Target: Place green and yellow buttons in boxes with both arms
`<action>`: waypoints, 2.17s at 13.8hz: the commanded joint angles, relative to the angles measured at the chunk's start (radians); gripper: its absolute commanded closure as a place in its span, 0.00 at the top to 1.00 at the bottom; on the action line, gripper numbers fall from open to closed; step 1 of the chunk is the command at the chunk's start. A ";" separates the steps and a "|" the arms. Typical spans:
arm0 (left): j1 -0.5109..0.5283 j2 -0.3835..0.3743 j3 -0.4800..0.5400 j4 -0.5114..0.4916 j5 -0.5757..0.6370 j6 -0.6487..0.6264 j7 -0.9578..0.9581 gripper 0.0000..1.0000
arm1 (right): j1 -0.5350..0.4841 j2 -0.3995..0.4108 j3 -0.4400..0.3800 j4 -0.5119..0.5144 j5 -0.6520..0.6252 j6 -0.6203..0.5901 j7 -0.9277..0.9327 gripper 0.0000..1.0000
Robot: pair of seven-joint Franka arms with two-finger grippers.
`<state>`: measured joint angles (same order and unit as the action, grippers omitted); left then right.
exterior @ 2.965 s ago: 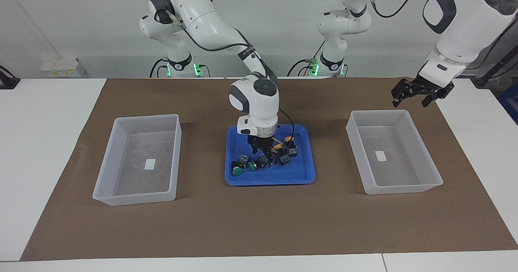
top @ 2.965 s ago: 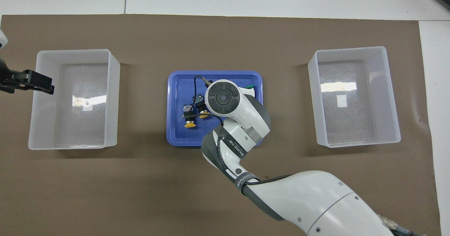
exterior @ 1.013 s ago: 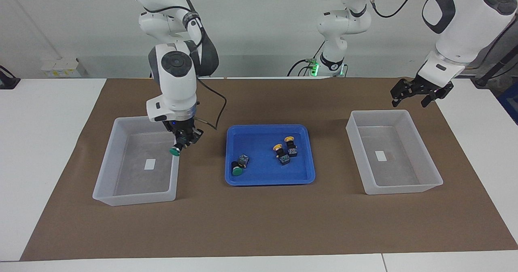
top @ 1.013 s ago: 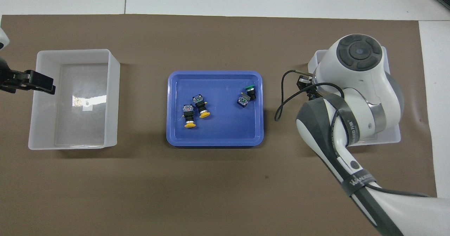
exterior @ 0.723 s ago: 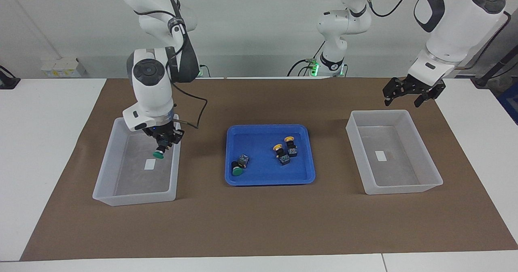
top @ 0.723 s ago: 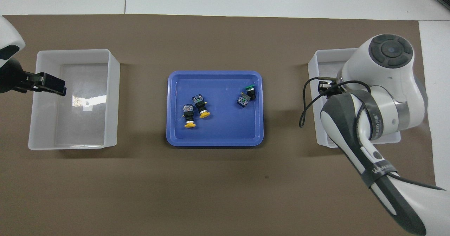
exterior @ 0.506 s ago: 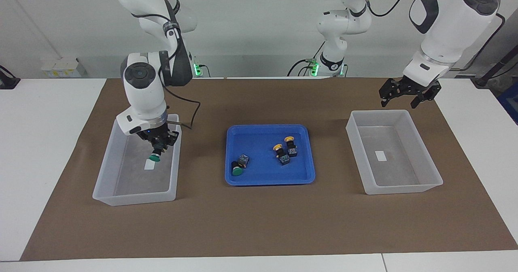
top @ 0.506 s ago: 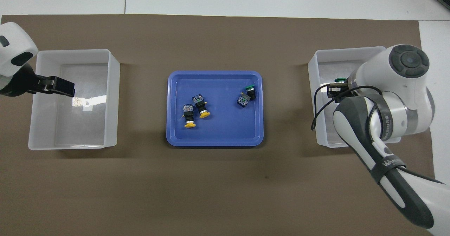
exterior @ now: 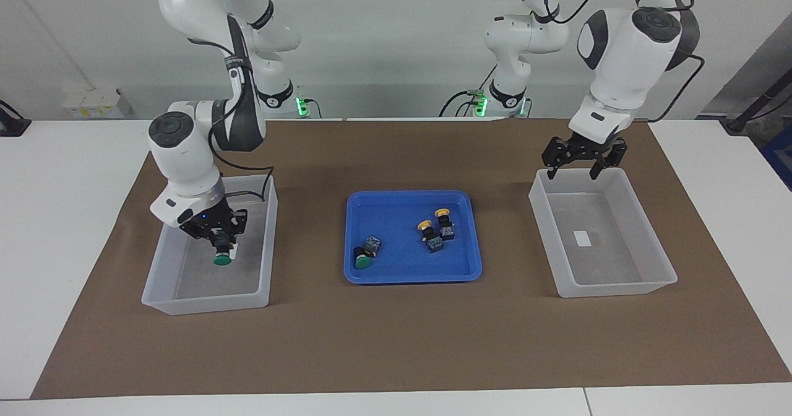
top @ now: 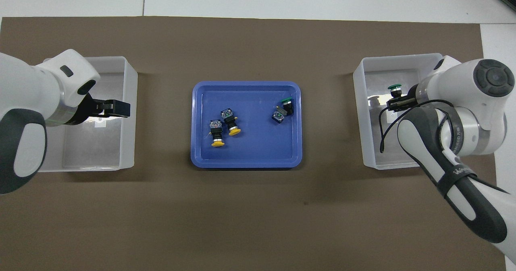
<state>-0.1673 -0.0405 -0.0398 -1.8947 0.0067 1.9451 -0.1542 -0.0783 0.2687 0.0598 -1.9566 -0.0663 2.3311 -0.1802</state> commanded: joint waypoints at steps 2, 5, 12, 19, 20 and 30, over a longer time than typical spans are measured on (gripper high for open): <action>-0.052 -0.010 0.014 -0.041 -0.008 0.057 -0.080 1.00 | -0.015 0.066 0.014 0.021 0.043 0.083 -0.058 0.00; -0.072 0.019 0.014 -0.047 -0.008 0.107 -0.117 1.00 | -0.014 0.099 0.012 0.019 0.045 0.126 -0.070 0.14; -0.202 0.100 0.014 -0.171 -0.008 0.414 -0.330 1.00 | 0.003 -0.005 0.012 0.022 0.045 0.058 0.048 1.00; -0.279 0.228 0.014 -0.187 -0.008 0.537 -0.387 1.00 | 0.181 -0.069 0.012 0.113 0.014 -0.087 0.638 1.00; -0.281 0.231 0.014 -0.188 -0.008 0.538 -0.387 1.00 | 0.213 -0.059 0.012 0.128 -0.004 -0.088 0.692 1.00; -0.336 0.294 0.014 -0.222 -0.008 0.590 -0.406 0.86 | 0.488 0.234 0.014 0.331 -0.183 -0.082 1.325 1.00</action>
<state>-0.4802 0.2586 -0.0402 -2.0894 0.0064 2.5024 -0.5485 0.3632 0.4295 0.0737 -1.6890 -0.1829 2.2567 1.0293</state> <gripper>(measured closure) 0.053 0.000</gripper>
